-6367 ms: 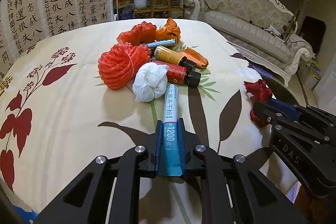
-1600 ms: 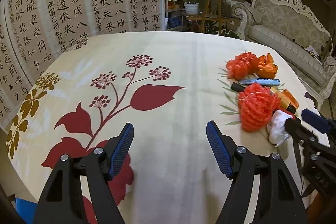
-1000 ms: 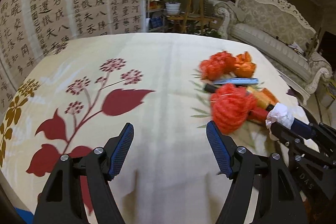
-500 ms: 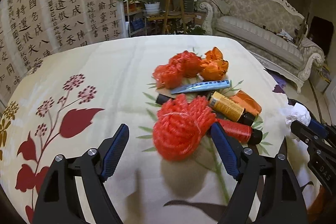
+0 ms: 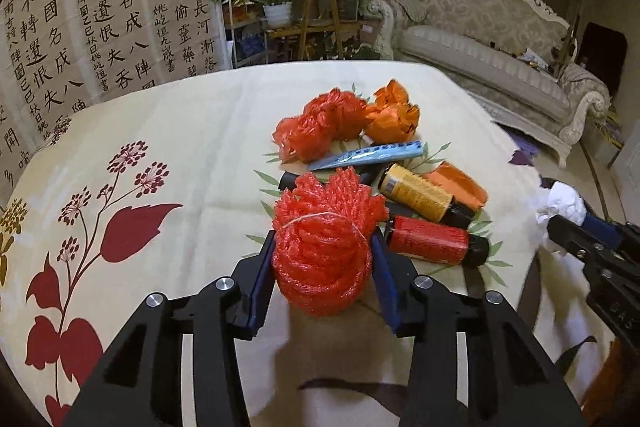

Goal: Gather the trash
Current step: 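Carry the orange net and white tissue over the black bin and open both tools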

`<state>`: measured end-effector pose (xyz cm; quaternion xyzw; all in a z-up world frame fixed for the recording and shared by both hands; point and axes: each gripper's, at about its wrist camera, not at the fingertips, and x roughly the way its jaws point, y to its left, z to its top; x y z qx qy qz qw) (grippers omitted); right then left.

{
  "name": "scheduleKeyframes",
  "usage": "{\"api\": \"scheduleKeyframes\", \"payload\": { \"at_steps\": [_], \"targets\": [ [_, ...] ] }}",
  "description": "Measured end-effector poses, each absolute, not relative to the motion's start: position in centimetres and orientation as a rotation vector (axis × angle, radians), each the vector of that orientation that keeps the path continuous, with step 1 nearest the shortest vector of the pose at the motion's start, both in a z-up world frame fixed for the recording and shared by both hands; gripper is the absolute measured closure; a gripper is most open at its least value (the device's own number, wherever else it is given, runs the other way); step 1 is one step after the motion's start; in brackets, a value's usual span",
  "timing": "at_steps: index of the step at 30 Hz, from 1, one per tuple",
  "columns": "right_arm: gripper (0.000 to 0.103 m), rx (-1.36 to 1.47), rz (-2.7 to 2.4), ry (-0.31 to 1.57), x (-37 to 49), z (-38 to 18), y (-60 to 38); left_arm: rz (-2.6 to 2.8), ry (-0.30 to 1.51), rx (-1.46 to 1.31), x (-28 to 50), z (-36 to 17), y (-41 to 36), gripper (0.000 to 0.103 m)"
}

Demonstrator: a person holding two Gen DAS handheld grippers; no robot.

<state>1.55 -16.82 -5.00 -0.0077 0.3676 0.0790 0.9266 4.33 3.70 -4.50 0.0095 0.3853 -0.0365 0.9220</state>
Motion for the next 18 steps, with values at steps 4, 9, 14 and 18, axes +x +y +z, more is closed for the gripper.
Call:
{"api": "scheduleKeyframes", "payload": {
  "at_steps": [4, 9, 14, 18],
  "targets": [
    [0.073, -0.019, 0.136, 0.733, 1.0, -4.4, -17.7, -0.089, 0.752, 0.010, 3.0, -3.3, 3.0, 0.059],
    [0.073, -0.016, 0.077, 0.707, 0.2, -3.6, -20.1, -0.158, 0.701, 0.003, 1.6, -1.7, 0.4, 0.059],
    [0.073, -0.008, -0.005, 0.689, -0.6, -3.1, -23.4, -0.228, 0.687, 0.006, 1.6, -1.2, -3.1, 0.059],
    [0.073, -0.006, -0.070, 0.679, -1.2, -3.1, -26.2, -0.274, 0.686, 0.009, 1.9, -1.3, -6.1, 0.059]
  ]
}}
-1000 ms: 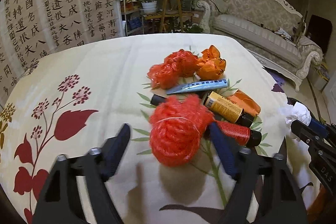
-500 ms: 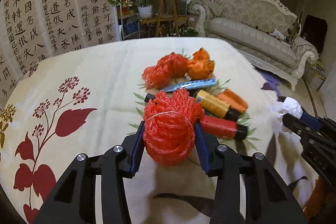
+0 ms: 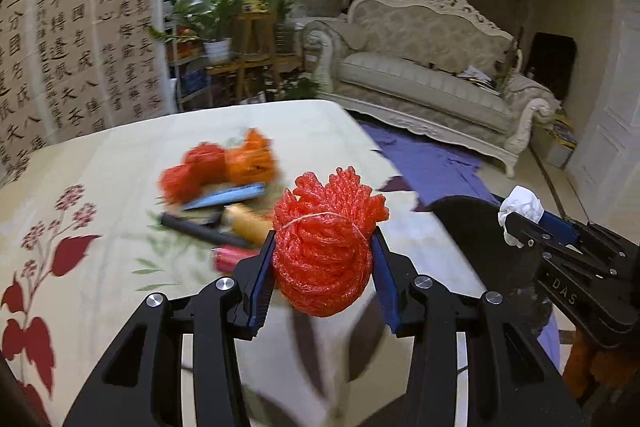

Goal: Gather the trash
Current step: 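Carry the orange net and white tissue over the black bin and open both tools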

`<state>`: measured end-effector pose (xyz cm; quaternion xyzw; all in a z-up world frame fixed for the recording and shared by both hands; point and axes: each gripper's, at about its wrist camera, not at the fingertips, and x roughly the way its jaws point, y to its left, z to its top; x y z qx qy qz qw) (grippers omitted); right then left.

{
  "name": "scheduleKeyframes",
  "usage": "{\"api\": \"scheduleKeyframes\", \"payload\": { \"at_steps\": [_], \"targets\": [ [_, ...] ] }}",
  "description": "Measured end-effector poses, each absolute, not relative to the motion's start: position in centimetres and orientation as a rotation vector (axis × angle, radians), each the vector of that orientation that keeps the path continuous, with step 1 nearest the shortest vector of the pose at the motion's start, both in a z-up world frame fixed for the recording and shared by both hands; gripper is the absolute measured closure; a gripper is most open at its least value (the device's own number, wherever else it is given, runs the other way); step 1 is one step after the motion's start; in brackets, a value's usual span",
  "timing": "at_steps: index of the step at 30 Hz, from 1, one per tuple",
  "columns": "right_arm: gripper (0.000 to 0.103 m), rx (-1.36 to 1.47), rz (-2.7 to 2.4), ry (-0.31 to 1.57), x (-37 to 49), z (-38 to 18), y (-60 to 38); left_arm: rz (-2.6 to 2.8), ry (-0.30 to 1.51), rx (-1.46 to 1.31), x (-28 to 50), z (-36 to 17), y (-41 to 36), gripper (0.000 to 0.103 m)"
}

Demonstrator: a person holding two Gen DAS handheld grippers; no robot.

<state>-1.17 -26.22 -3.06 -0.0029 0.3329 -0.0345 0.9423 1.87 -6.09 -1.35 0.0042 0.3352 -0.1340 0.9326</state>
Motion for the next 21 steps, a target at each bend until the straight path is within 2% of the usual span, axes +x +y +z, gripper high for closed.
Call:
{"api": "scheduleKeyframes", "payload": {
  "at_steps": [19, 20, 21],
  "targets": [
    [0.072, 0.043, -0.193, 0.673, -0.6, -5.2, -34.1, -0.386, 0.690, 0.138, 4.5, -3.5, -18.2, 0.057],
    [0.070, 0.046, -0.197, 0.670, -0.5, -5.3, -34.4, -0.385, 0.692, 0.145, 4.7, -3.7, -18.6, 0.057],
    [0.063, 0.045, -0.201, 0.667, -0.5, -5.4, -34.5, -0.381, 0.695, 0.151, 4.8, -3.9, -18.9, 0.056]
  ]
}}
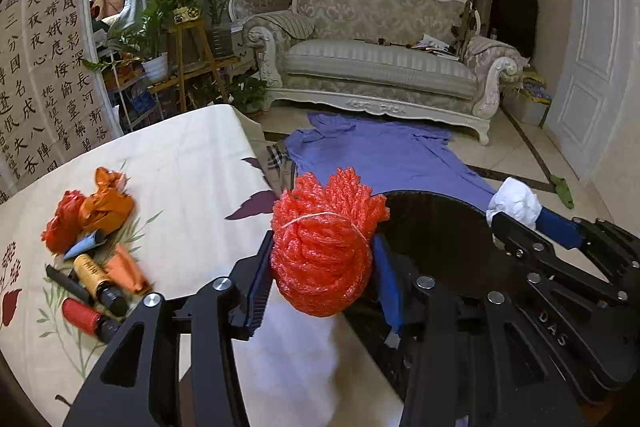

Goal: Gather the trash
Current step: 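Carry the orange net and white tissue over the black bin and open both tools, then return to the pile and grasp the red thread spool with the left tool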

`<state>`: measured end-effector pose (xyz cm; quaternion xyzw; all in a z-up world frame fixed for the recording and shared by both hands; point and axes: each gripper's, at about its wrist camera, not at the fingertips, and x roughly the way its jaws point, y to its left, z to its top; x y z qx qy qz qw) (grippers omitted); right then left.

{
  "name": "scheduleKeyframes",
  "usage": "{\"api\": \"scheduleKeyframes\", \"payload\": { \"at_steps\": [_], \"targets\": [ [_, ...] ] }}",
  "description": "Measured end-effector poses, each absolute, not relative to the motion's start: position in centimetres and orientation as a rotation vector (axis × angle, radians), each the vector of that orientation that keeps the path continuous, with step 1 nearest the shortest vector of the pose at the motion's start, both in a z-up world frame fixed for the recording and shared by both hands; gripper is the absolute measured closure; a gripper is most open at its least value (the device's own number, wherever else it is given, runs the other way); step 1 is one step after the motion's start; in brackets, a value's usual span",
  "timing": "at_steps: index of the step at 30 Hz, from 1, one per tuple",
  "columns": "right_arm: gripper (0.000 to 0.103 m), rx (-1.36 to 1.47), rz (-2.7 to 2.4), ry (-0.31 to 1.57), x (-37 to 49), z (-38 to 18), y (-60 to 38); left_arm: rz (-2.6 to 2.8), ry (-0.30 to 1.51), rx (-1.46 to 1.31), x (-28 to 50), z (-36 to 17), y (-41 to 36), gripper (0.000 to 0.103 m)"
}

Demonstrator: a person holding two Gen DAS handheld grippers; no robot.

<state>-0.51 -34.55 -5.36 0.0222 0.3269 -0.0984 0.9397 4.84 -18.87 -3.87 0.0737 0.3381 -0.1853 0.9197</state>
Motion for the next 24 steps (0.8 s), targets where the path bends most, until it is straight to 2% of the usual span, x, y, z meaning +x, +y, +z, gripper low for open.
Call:
{"api": "scheduleKeyframes", "payload": {
  "at_steps": [2, 4, 6, 15, 24],
  "targets": [
    [0.061, 0.044, -0.217, 0.660, -0.5, -5.4, -34.9, -0.378, 0.704, 0.159, 5.2, -4.3, -18.9, 0.052],
    [0.059, 0.053, -0.224, 0.658, -0.4, -5.3, -35.5, -0.375, 0.712, 0.165, 5.4, -4.5, -19.1, 0.038],
    [0.055, 0.064, -0.233, 0.652, -0.5, -5.3, -35.9, -0.376, 0.715, 0.166, 5.4, -4.7, -19.1, 0.034],
    [0.049, 0.091, -0.241, 0.649, -0.7, -4.8, -36.3, -0.362, 0.731, 0.149, 5.3, -4.4, -18.4, 0.030],
    [0.049, 0.077, -0.173, 0.654, -0.4, -4.5, -33.5, -0.275, 0.744, 0.112, 4.9, -3.4, -14.6, 0.029]
  ]
}}
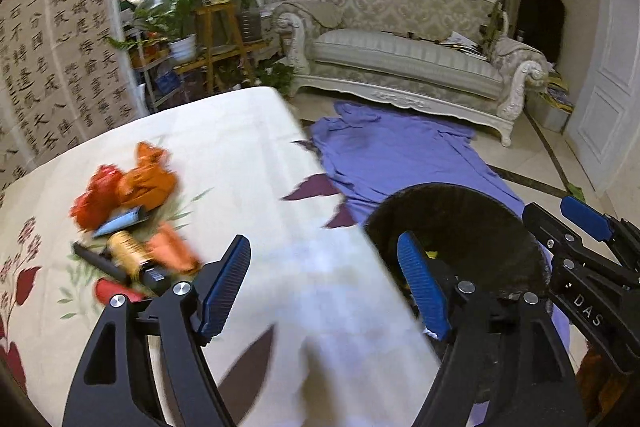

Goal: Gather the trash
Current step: 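Return to the pile and grasp the red thread spool with the left tool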

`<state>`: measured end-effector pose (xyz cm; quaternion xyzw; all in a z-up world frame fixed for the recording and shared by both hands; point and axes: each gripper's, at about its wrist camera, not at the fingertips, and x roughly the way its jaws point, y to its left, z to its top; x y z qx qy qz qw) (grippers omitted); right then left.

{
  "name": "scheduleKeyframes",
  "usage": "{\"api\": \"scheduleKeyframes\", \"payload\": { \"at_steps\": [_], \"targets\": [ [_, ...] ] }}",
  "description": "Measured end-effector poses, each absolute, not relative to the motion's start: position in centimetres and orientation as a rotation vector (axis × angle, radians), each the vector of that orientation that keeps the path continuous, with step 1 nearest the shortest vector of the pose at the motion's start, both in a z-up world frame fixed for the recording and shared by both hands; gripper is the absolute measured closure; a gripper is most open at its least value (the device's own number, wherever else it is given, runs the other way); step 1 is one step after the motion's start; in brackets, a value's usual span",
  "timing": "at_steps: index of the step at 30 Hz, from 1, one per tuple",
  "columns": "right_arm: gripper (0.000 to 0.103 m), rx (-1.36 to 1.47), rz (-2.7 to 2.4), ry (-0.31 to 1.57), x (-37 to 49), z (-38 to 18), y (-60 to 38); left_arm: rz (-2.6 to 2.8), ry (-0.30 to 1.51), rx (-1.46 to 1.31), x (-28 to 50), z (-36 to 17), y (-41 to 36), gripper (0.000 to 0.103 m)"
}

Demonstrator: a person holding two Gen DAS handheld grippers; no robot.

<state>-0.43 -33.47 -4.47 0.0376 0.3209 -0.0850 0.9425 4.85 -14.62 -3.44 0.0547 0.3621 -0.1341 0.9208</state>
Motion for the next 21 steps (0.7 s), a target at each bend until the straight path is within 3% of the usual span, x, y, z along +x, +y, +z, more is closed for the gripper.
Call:
{"api": "scheduleKeyframes", "payload": {
  "at_steps": [21],
  "targets": [
    [0.048, 0.003, 0.055, 0.679, 0.4, -4.2, -23.6, -0.010, 0.872, 0.030, 5.9, -5.9, -5.2, 0.029]
  ]
}}
